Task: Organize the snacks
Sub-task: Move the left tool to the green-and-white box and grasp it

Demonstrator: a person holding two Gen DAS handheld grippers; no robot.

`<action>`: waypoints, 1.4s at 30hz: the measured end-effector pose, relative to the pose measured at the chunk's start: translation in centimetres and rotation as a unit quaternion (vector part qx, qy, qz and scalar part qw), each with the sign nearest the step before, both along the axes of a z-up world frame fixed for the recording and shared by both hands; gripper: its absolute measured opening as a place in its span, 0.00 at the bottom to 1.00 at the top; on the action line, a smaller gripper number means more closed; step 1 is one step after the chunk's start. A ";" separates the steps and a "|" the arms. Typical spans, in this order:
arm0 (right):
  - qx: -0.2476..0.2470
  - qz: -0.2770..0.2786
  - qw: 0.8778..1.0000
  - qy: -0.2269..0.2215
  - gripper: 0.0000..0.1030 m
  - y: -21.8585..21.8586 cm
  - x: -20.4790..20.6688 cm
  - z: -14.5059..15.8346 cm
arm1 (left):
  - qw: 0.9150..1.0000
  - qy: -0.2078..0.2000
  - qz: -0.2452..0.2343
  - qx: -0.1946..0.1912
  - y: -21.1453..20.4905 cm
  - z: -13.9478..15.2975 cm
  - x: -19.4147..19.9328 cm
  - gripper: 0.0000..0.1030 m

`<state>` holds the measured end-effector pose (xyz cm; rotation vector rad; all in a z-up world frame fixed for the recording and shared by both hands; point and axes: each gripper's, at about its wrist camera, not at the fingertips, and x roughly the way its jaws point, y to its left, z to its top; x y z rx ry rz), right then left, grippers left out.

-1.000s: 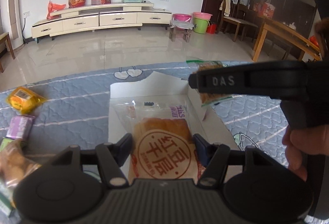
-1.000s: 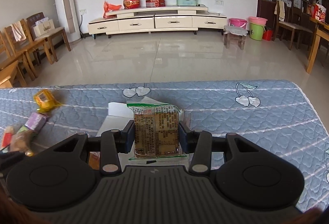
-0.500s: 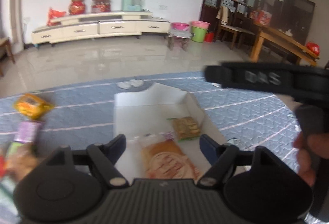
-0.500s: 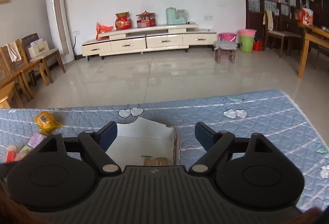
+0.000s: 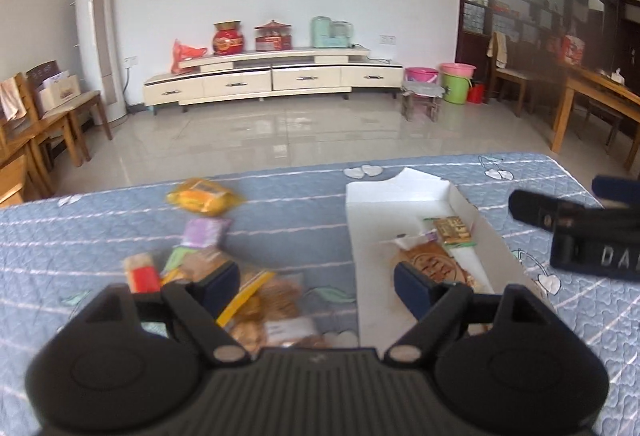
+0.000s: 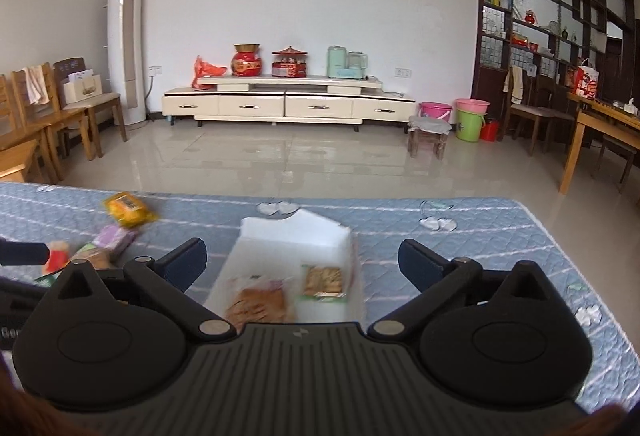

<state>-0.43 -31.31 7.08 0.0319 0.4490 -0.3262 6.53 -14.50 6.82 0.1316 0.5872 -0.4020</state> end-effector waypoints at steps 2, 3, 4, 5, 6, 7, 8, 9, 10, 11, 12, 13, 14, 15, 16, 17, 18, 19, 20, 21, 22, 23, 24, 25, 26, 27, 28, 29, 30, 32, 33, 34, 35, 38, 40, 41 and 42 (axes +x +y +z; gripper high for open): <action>0.004 0.007 1.000 0.001 1.00 1.2 -0.5 -0.2 | 1.000 -0.004 0.007 0.003 0.8 0.1 -0.4 0.82; 0.004 0.012 1.000 0.003 1.00 1.7 -0.6 -0.3 | 1.000 -0.007 0.009 0.004 1.3 0.2 -0.7 0.82; 0.004 0.018 1.000 0.005 1.00 2.3 -0.6 -0.3 | 1.000 -0.009 0.011 0.006 1.7 0.2 -0.8 0.82; 0.003 0.022 1.000 0.006 1.00 2.8 -0.6 -0.3 | 1.000 -0.008 0.015 0.006 2.1 0.2 -0.9 0.82; 0.002 0.026 1.000 0.007 1.00 3.4 -0.7 -0.4 | 1.000 -0.009 0.020 0.004 2.5 0.2 -1.1 0.82; 0.003 0.029 1.000 0.007 1.00 4.0 -0.8 -0.4 | 1.000 -0.007 0.023 0.000 3.2 0.2 -1.2 0.82; 0.003 0.032 0.999 0.007 1.00 4.4 -0.9 -0.4 | 1.000 -0.005 0.026 -0.003 3.7 0.2 -1.2 0.82; 0.004 0.035 0.999 0.007 1.00 4.8 -1.0 -0.3 | 1.000 -0.004 0.030 -0.004 4.2 0.1 -1.3 0.82; 0.004 0.038 0.999 0.008 1.00 5.1 -1.0 -0.4 | 0.999 -0.005 0.034 -0.005 4.7 0.1 -1.4 0.82; 0.003 0.041 0.999 0.009 1.00 5.6 -1.0 -0.3 | 0.999 -0.006 0.038 -0.006 5.1 0.0 -1.5 0.82; 0.003 0.043 0.999 0.009 1.00 5.6 -1.1 -0.2 | 0.999 -0.006 0.040 -0.006 5.4 0.0 -1.6 0.82; 0.003 0.045 0.999 0.009 1.00 5.8 -1.2 -0.2 | 0.999 -0.006 0.043 -0.007 5.8 0.0 -1.6 0.82; 0.004 0.047 0.999 0.009 1.00 6.1 -1.2 -0.2 | 0.999 -0.006 0.046 -0.007 6.2 0.0 -1.6 0.82; 0.006 0.050 0.999 0.009 1.00 6.4 -1.3 -0.2 | 0.999 -0.007 0.049 -0.008 6.5 0.0 -1.6 0.82; 0.006 0.052 0.999 0.009 1.00 6.8 -1.3 -0.2 | 0.999 -0.007 0.052 -0.008 6.8 -0.1 -1.7 0.82; 0.006 0.055 0.998 0.010 1.00 6.9 -1.4 -0.3 | 0.998 -0.005 0.055 -0.010 7.1 -0.1 -1.6 0.82; 0.005 0.059 0.998 0.013 1.00 7.2 -1.4 -0.4 | 0.998 -0.004 0.058 -0.012 7.4 -0.2 -1.6 0.82; 0.004 0.062 0.998 0.014 1.00 7.5 -1.4 -0.4 | 0.998 -0.003 0.061 -0.013 7.7 -0.4 -1.6 0.82; 0.004 0.064 0.998 0.015 1.00 7.7 -1.5 -0.5 | 0.998 -0.003 0.063 -0.013 8.0 -0.4 -1.6 0.82; 0.004 0.066 0.998 0.015 1.00 7.9 -1.5 -0.5 | 0.998 -0.003 0.066 -0.014 8.3 -0.5 -1.6 0.82; 0.005 0.069 0.997 0.016 1.00 8.1 -1.4 -0.5 | 0.998 -0.003 0.067 -0.015 8.6 -0.5 -1.7 0.82; 0.005 0.071 0.997 0.017 1.00 8.4 -1.3 -0.5 | 0.997 -0.004 0.069 -0.015 8.9 -0.6 -1.8 0.82; 0.005 0.073 0.997 0.018 1.00 8.6 -1.2 -0.5 | 0.997 -0.005 0.071 -0.016 9.2 -0.6 -1.8 0.82; 0.004 0.076 0.997 0.018 1.00 8.8 -1.1 -0.5 | 0.997 -0.005 0.072 -0.017 9.4 -0.7 -1.8 0.82; 0.004 0.079 0.997 0.020 1.00 9.2 -1.1 -0.6 | 0.997 -0.004 0.074 -0.018 9.6 -0.8 -1.8 0.82; 0.003 0.082 0.996 0.021 1.00 9.5 -1.0 -0.7 | 0.997 -0.003 0.076 -0.019 9.9 -0.9 -1.8 0.82; 0.003 0.086 0.996 0.022 1.00 9.7 -0.9 -0.8 | 0.997 -0.002 0.077 -0.021 10.1 -1.1 -1.8 0.82; 0.003 0.090 0.996 0.024 1.00 10.1 -0.9 -0.9 | 0.997 0.000 0.079 -0.024 10.4 -1.3 -1.8 0.82; 0.003 0.093 0.995 0.025 1.00 10.4 -0.8 -1.1 | 0.996 0.003 0.083 -0.024 10.7 -1.5 -1.7 0.82; 0.007 0.100 0.995 0.030 1.00 10.7 -0.5 -1.6 | 0.996 0.011 0.088 -0.029 11.4 -2.2 -1.6 0.83; 0.011 0.104 0.994 0.033 1.00 10.9 -0.4 -1.9 | 0.995 0.014 0.092 -0.030 11.8 -2.5 -1.6 0.83; 0.014 0.107 0.994 0.036 1.00 11.1 -0.3 -2.2 | 0.995 0.015 0.096 -0.029 12.3 -2.9 -1.6 0.83; 0.016 0.111 0.993 0.038 1.00 11.3 -0.3 -2.5 | 0.995 0.016 0.099 -0.027 12.7 -3.2 -1.7 0.83; 0.020 0.120 0.992 0.043 1.00 11.7 -0.2 -3.4 | 0.993 0.027 0.115 -0.025 14.3 -4.6 -1.5 0.83; 0.025 0.124 0.991 0.045 1.00 11.8 -0.2 -3.8 | 0.991 0.033 0.124 -0.029 15.4 -5.5 -1.3 0.83; 0.027 0.125 0.991 0.046 1.00 11.9 -0.3 -4.0 | 0.991 0.038 0.127 -0.033 15.9 -5.9 -1.2 0.84; 0.030 0.127 0.990 0.047 1.00 11.9 -0.2 -4.2 | 0.990 0.044 0.133 -0.034 16.4 -6.4 -0.9 0.85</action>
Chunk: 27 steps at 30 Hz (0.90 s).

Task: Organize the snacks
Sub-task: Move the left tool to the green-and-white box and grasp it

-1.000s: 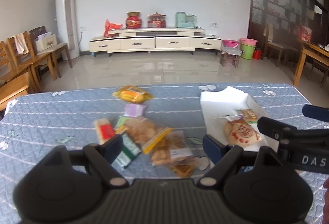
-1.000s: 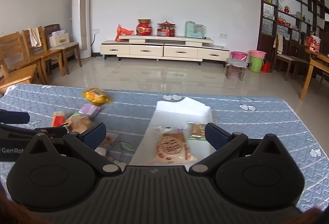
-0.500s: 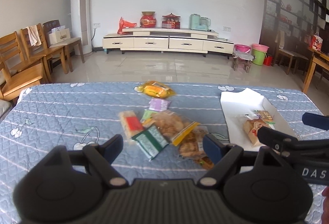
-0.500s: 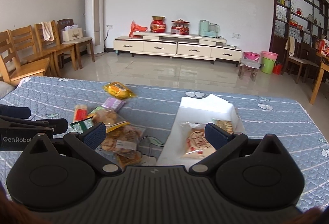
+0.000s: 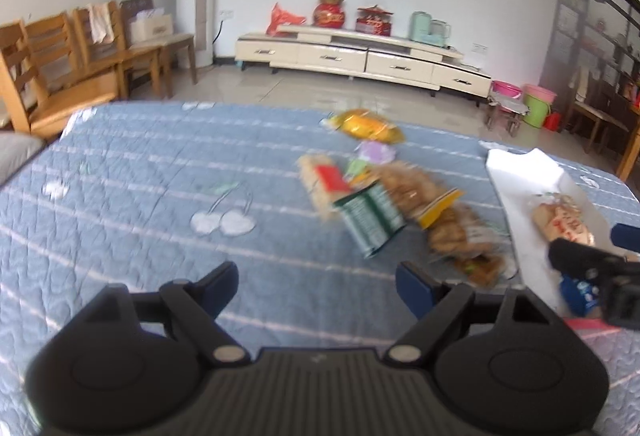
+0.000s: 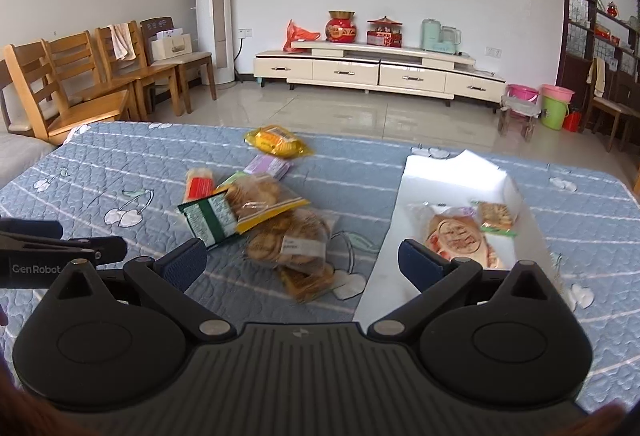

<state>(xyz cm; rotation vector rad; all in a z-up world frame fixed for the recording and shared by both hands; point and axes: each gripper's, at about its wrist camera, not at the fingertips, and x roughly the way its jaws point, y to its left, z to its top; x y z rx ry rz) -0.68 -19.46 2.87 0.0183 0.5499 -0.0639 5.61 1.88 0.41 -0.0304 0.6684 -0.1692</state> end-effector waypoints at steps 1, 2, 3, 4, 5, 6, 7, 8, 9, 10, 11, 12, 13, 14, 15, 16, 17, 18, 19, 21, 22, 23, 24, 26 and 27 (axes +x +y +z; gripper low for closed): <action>0.003 0.001 1.000 0.001 1.00 0.0 0.0 -0.2 | 1.000 0.004 0.005 0.000 0.4 -0.4 0.2 0.86; 0.006 0.002 1.000 0.002 1.00 0.0 0.0 -0.4 | 1.000 0.006 0.008 -0.001 0.6 -0.6 0.4 0.87; 0.009 0.002 1.000 0.003 1.00 0.0 0.1 -0.5 | 1.000 0.006 0.012 0.001 0.8 -0.9 0.6 0.88; 0.012 0.004 1.000 0.003 1.00 0.0 0.0 -0.8 | 1.000 0.007 0.015 0.001 1.0 -1.1 0.9 0.88; 0.015 0.006 1.000 0.003 1.00 0.0 0.0 -0.8 | 1.000 0.008 0.016 -0.004 1.0 -1.2 1.2 0.89; 0.017 0.007 1.000 0.002 1.00 0.0 0.0 -0.9 | 1.000 0.008 0.015 -0.009 1.0 -1.4 1.6 0.90; 0.019 0.008 1.000 0.002 1.00 0.0 0.0 -1.0 | 1.000 0.008 0.013 -0.011 0.8 -1.5 2.1 0.90; 0.021 0.009 1.000 0.001 1.00 -0.1 -0.1 -1.0 | 1.000 0.006 0.009 -0.012 0.5 -1.5 2.5 0.90; 0.024 0.009 1.000 0.001 1.00 -0.2 -0.1 -1.0 | 1.000 0.004 0.006 -0.011 0.0 -1.6 3.0 0.91; 0.027 0.009 1.000 -0.001 1.00 -0.3 -0.1 -1.0 | 1.000 0.002 0.004 -0.009 -0.5 -1.7 3.5 0.91; 0.031 0.008 0.999 -0.002 1.00 -0.4 -0.1 -1.2 | 1.000 0.003 0.002 -0.009 -1.1 -1.8 4.0 0.91; 0.034 0.008 0.999 -0.004 1.00 -0.5 -0.2 -1.2 | 1.000 0.004 0.003 -0.008 -1.7 -2.0 4.6 0.91; 0.037 0.009 0.999 -0.005 1.00 -0.7 -0.3 -1.2 | 1.000 0.004 0.004 -0.008 -2.3 -2.2 5.1 0.91; 0.039 0.009 0.999 -0.007 1.00 -0.8 -0.4 -1.1 | 1.000 0.004 0.007 -0.009 -2.9 -2.3 5.7 0.91; 0.042 0.010 0.999 -0.009 1.00 -1.0 -0.5 -1.2 | 1.000 0.005 0.012 -0.011 -3.6 -2.5 6.3 0.91; 0.043 0.010 0.999 -0.011 1.00 -1.1 -0.6 -1.2 | 1.000 0.008 0.015 -0.016 -4.2 -2.7 6.9 0.91; 0.045 0.011 0.999 -0.012 1.00 -1.2 -0.7 -1.2 | 1.000 0.013 0.018 -0.021 -4.8 -2.9 7.6 0.91; 0.046 0.011 0.999 -0.013 1.00 -1.3 -0.8 -1.2 | 0.999 0.017 0.021 -0.025 -5.3 -3.2 8.2 0.91; 0.047 0.011 0.999 -0.014 1.00 -1.5 -0.8 -1.2 | 0.999 0.020 0.026 -0.026 -5.9 -3.4 8.8 0.91; 0.049 0.010 0.999 -0.017 1.00 -1.7 -0.9 -1.2 | 0.999 0.026 0.034 -0.027 -6.8 -3.9 9.8 0.91; 0.049 0.011 0.999 -0.017 1.00 -1.9 -0.9 -1.2 | 0.998 0.028 0.038 -0.028 -7.0 -4.1 10.2 0.90; 0.049 0.011 0.999 -0.018 1.00 -1.9 -1.0 -1.2 | 0.998 0.028 0.042 -0.030 -7.2 -4.3 10.5 0.83; 0.048 0.011 0.999 -0.018 1.00 -2.0 -1.0 -1.3 | 0.998 0.032 0.047 -0.032 -7.2 -4.5 10.9 0.80; 0.047 0.010 0.999 -0.018 1.00 -2.1 -1.0 -1.5 | 0.997 0.037 0.045 -0.044 -7.2 -4.7 11.1 0.58; 0.049 0.009 0.999 -0.017 1.00 -2.2 -1.0 -1.5 | 0.997 0.036 0.037 -0.052 -7.0 -4.7 11.0 0.56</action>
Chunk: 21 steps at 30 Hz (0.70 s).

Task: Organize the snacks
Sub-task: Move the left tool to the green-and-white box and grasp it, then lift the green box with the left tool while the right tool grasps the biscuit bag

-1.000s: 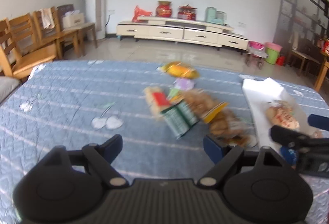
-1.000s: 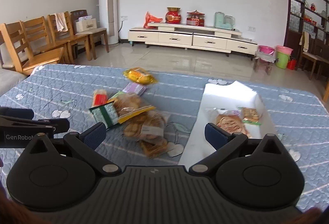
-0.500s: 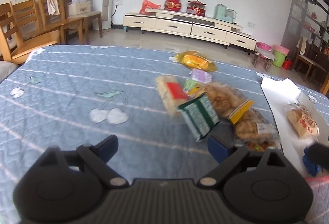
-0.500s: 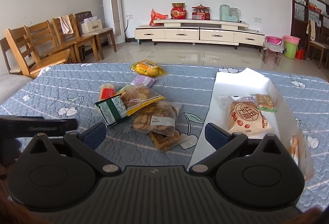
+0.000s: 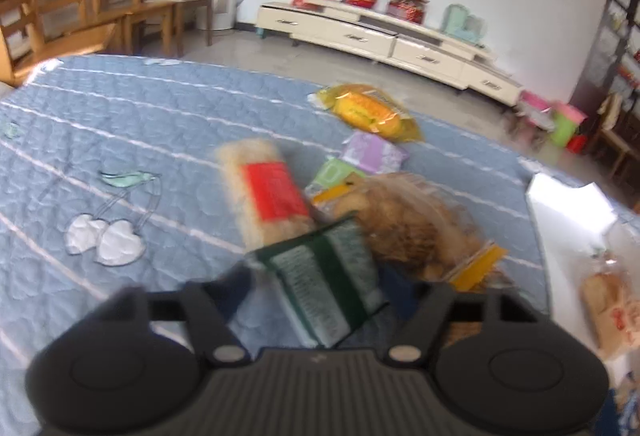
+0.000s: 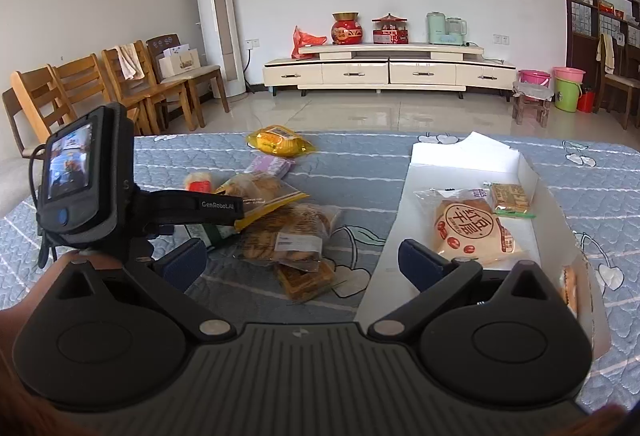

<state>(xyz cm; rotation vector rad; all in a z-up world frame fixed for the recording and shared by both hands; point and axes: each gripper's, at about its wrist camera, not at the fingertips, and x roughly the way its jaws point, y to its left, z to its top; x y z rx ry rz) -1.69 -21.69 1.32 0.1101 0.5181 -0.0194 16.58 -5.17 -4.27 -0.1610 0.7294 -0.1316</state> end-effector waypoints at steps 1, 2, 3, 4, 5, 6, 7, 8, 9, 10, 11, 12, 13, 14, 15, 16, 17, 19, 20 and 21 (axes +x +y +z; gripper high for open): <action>0.003 -0.002 1.000 0.001 1.00 -0.1 0.1 -0.1 | 1.000 -0.002 -0.002 0.004 0.0 0.2 -0.3 0.54; 0.006 -0.004 1.000 0.003 1.00 -0.2 0.1 -0.2 | 1.000 -0.006 -0.004 0.009 0.0 0.4 -0.7 0.50; 0.008 -0.005 1.000 0.004 1.00 -0.2 0.2 -0.3 | 1.000 -0.011 -0.008 0.009 0.3 0.5 -1.2 0.47; 0.009 -0.005 1.000 0.006 1.00 -0.2 0.2 -0.3 | 1.000 -0.013 -0.012 0.006 0.5 0.7 -1.6 0.40; 0.010 -0.005 1.000 0.008 1.00 -0.2 0.2 -0.4 | 1.000 -0.012 -0.018 0.001 1.0 0.9 -2.2 0.35; 0.009 -0.003 1.000 0.009 1.00 0.1 0.2 -0.4 | 1.000 -0.013 -0.022 -0.002 1.4 1.2 -2.8 0.33; 0.007 -0.002 1.000 0.010 1.00 0.2 0.2 -0.4 | 1.000 -0.015 -0.027 -0.001 1.8 1.3 -3.4 0.29; 0.004 -0.001 1.000 0.013 1.00 0.4 0.3 -0.4 | 0.999 -0.016 -0.031 0.001 2.3 1.4 -3.9 0.26; 0.004 0.002 1.000 0.018 1.00 0.5 0.5 -0.4 | 0.999 -0.016 -0.036 0.001 2.9 1.4 -4.6 0.24; 0.004 0.003 1.000 0.023 1.00 0.7 0.8 -0.5 | 0.999 -0.016 -0.041 -0.002 3.5 1.4 -5.0 0.23; 0.004 0.004 1.000 0.026 1.00 0.8 1.0 -0.5 | 0.999 -0.016 -0.044 -0.001 4.0 1.4 -5.5 0.21; 0.003 0.006 1.000 0.028 1.00 1.0 1.2 -0.5 | 0.999 -0.019 -0.048 0.001 4.5 1.4 -6.1 0.20; 0.000 0.007 0.999 0.031 1.00 1.2 1.4 -0.6 | 0.998 -0.022 -0.055 0.004 5.2 1.3 -6.8 0.20; -0.003 0.008 0.999 0.034 1.00 1.4 1.6 -0.6 | 0.998 -0.026 -0.061 0.010 5.8 1.2 -7.6 0.20; -0.005 0.009 0.999 0.036 1.00 1.6 1.7 -0.6 | 0.997 -0.033 -0.068 0.020 6.3 1.2 -8.4 0.20; -0.005 0.011 0.999 0.037 1.00 1.9 1.7 -0.6 | 0.996 -0.041 -0.074 0.036 6.7 1.1 -9.1 0.19; -0.005 0.013 0.999 0.037 1.00 2.0 1.7 -0.6 | 0.995 -0.046 -0.078 0.048 7.0 1.0 -9.8 0.19; -0.005 0.016 0.999 0.037 1.00 2.4 1.7 -0.6 | 0.994 -0.053 -0.081 0.054 7.9 1.0 -10.9 0.19; -0.006 0.018 0.999 0.038 1.00 2.6 1.8 -0.6 | 0.994 -0.054 -0.079 0.055 8.3 1.0 -11.2 0.19; -0.007 0.021 0.999 0.040 1.00 2.8 1.9 -0.6 | 0.994 -0.053 -0.076 0.053 8.8 1.1 -11.4 0.19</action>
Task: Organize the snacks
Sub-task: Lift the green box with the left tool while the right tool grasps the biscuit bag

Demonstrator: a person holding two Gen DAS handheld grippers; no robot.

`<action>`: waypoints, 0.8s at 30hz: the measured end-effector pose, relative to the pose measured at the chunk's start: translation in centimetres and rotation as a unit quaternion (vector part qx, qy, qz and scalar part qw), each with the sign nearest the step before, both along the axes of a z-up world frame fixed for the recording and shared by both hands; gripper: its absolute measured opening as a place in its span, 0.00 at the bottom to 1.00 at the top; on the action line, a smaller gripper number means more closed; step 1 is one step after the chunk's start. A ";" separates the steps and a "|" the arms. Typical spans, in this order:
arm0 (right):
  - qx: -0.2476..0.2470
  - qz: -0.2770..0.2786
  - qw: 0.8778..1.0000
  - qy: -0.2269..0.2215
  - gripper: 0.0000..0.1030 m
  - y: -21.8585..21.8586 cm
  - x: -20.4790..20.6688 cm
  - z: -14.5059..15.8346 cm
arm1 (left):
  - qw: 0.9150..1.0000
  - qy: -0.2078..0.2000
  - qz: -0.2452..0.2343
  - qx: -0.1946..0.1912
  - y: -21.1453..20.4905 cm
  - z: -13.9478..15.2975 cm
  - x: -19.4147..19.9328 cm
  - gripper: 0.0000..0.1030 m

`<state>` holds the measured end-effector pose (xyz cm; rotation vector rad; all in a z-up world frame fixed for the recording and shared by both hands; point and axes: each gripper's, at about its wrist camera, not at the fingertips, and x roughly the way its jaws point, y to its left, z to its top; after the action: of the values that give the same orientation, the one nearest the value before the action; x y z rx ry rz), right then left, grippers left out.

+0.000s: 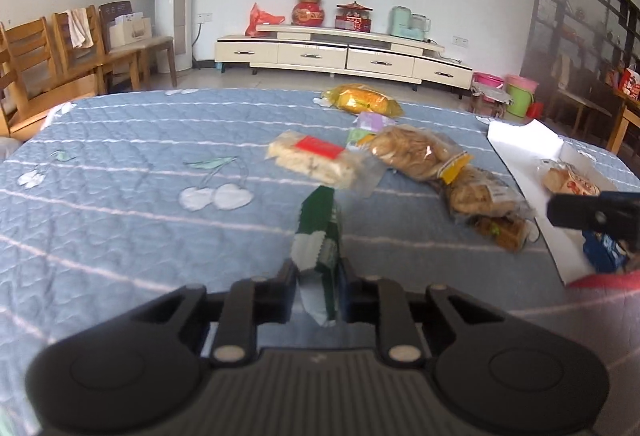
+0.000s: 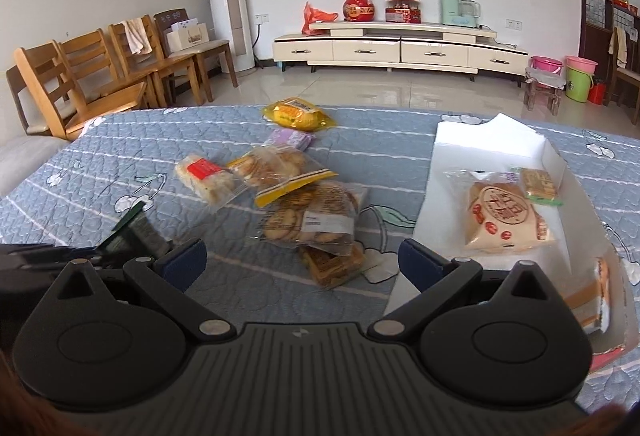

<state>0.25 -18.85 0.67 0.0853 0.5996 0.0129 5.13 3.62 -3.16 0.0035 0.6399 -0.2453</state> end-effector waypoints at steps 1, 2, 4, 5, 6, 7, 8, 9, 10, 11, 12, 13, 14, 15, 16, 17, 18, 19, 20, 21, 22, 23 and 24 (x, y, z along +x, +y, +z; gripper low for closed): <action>-0.001 0.002 1.000 0.002 1.00 0.2 0.2 -0.1 | 1.000 0.001 0.007 -0.004 0.4 0.1 -0.1 0.19; 0.000 0.004 1.000 0.003 1.00 0.4 0.4 -0.2 | 1.000 0.003 0.014 -0.008 0.8 0.1 -0.2 0.19; -0.003 0.008 1.000 0.004 1.00 0.9 0.7 -0.3 | 1.000 0.005 0.021 -0.012 1.3 0.1 -0.1 0.19; -0.006 0.010 1.000 0.006 1.00 1.1 0.9 -0.3 | 1.000 0.004 0.021 -0.012 1.3 0.0 0.1 0.19; -0.006 0.012 1.000 0.007 1.00 1.3 1.2 -0.4 | 1.000 0.003 0.020 -0.008 1.1 -0.1 0.4 0.19; -0.005 0.012 1.000 0.008 1.00 1.4 1.4 -0.4 | 1.000 0.003 0.017 -0.005 0.9 -0.3 0.7 0.20; -0.003 0.012 1.000 0.007 1.00 1.5 1.5 -0.3 | 1.000 0.004 0.014 -0.004 0.7 -0.6 1.0 0.20; -0.002 0.010 1.000 0.007 1.00 1.6 1.6 -0.3 | 1.000 0.006 0.012 -0.002 0.4 -0.9 1.4 0.20; -0.003 0.010 1.000 0.005 1.00 1.7 1.7 -0.2 | 1.000 0.006 0.010 -0.002 0.1 -1.2 1.6 0.20; -0.004 0.011 1.000 0.004 1.00 1.7 1.7 -0.2 | 1.000 0.006 0.010 -0.001 -0.2 -1.5 1.9 0.20; -0.007 0.011 1.000 0.004 1.00 1.8 1.7 -0.2 | 1.000 0.005 0.011 0.001 -0.4 -1.7 2.0 0.20; -0.011 0.012 1.000 0.005 1.00 1.8 1.9 -0.2 | 1.000 0.002 0.012 0.003 -0.5 -1.9 2.1 0.20; -0.013 0.013 1.000 0.005 1.00 1.8 2.0 -0.3 | 1.000 0.000 0.013 0.004 -0.6 -1.9 2.4 0.20; -0.015 0.013 1.000 0.005 1.00 1.8 2.3 -0.3 | 1.000 -0.003 0.017 0.005 -0.7 -2.0 2.6 0.20; -0.017 0.014 1.000 0.005 1.00 1.8 2.5 -0.3 | 1.000 -0.007 0.023 0.005 -0.7 -2.1 2.7 0.20; -0.020 0.016 1.000 0.006 1.00 1.8 2.9 -0.3 | 0.999 -0.010 0.031 0.005 -0.7 -2.2 2.9 0.25; -0.023 0.017 1.000 0.006 1.00 1.8 3.3 -0.3 | 0.999 -0.012 0.037 0.005 -0.6 -2.2 3.3 0.27; -0.026 0.016 1.000 0.004 1.00 1.8 3.7 -0.3 | 0.999 -0.013 0.042 0.002 -0.5 -2.3 3.5 0.27; -0.026 0.017 1.000 0.002 1.00 1.8 4.2 -0.3 | 0.999 -0.011 0.046 -0.002 -0.4 -2.4 3.9 0.27; -0.025 0.019 1.000 0.001 1.00 1.8 4.8 -0.3 | 0.999 -0.009 0.050 -0.006 -0.3 -2.4 4.2 0.27; -0.026 0.021 0.999 0.003 1.00 1.9 5.4 -0.3 | 0.999 -0.009 0.052 -0.011 -0.2 -2.4 4.5 0.18; -0.028 0.024 0.999 0.004 1.00 1.9 6.1 -0.3 | 0.998 -0.011 0.053 -0.014 -0.2 -2.3 4.6 0.18; -0.032 0.028 0.999 0.004 1.00 2.0 6.8 -0.3 | 0.998 -0.014 0.053 -0.014 -0.1 -2.2 4.7 0.18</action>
<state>7.08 -16.88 0.36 0.0070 0.6090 0.0474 9.82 3.48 -5.37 -0.0538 0.6077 -0.1516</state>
